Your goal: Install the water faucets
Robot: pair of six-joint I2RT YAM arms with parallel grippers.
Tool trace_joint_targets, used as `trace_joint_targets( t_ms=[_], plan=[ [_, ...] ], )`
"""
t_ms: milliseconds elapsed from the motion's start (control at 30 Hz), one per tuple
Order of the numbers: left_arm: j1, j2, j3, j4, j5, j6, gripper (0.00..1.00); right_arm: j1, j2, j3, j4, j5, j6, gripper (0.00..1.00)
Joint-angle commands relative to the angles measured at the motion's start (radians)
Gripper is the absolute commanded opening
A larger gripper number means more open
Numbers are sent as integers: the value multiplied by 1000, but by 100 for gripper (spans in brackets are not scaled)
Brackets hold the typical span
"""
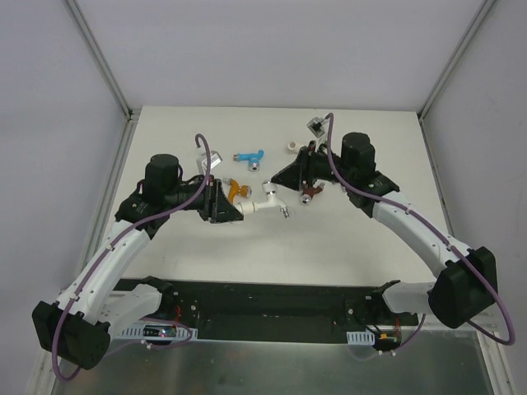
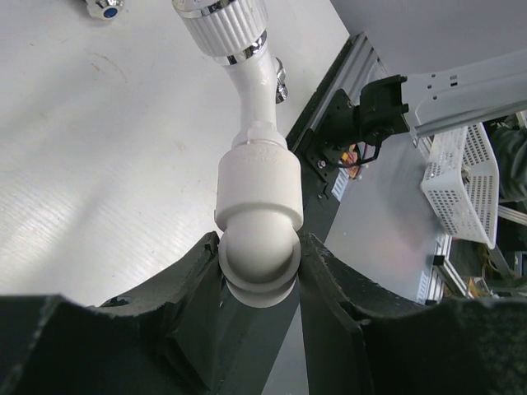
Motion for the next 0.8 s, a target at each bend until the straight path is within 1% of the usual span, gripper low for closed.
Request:
trace_joint_targets(
  t_ms=[0, 33, 100, 200, 300, 467, 600, 667, 767],
  plan=[
    [-6, -29, -31, 124, -36, -51, 0, -50, -36, 7, 22, -7, 85, 68],
    [-6, -32, -41, 148, -33, -59, 0, -57, -53, -2, 25, -9, 89, 74],
    [-6, -46, -70, 211, -25, -77, 0, -73, -82, -22, 28, -21, 92, 82],
    [-6, -74, -120, 349, 1, -124, 0, -74, -109, -54, 48, -41, 114, 90],
    [-6, -83, -150, 493, 22, -183, 0, -74, -100, -79, 123, -94, 222, 92],
    [-7, -63, -166, 651, 55, -229, 0, -67, -62, -99, 240, -159, 407, 93],
    [-20, -55, -163, 722, 79, -229, 0, -67, -24, -97, 248, -147, 503, 91],
    [-27, -55, -160, 740, 88, -214, 0, -61, -4, -96, 267, -151, 552, 87],
    [-35, -54, -149, 750, 94, -175, 0, -50, 18, -88, 294, -164, 623, 77]
  ],
)
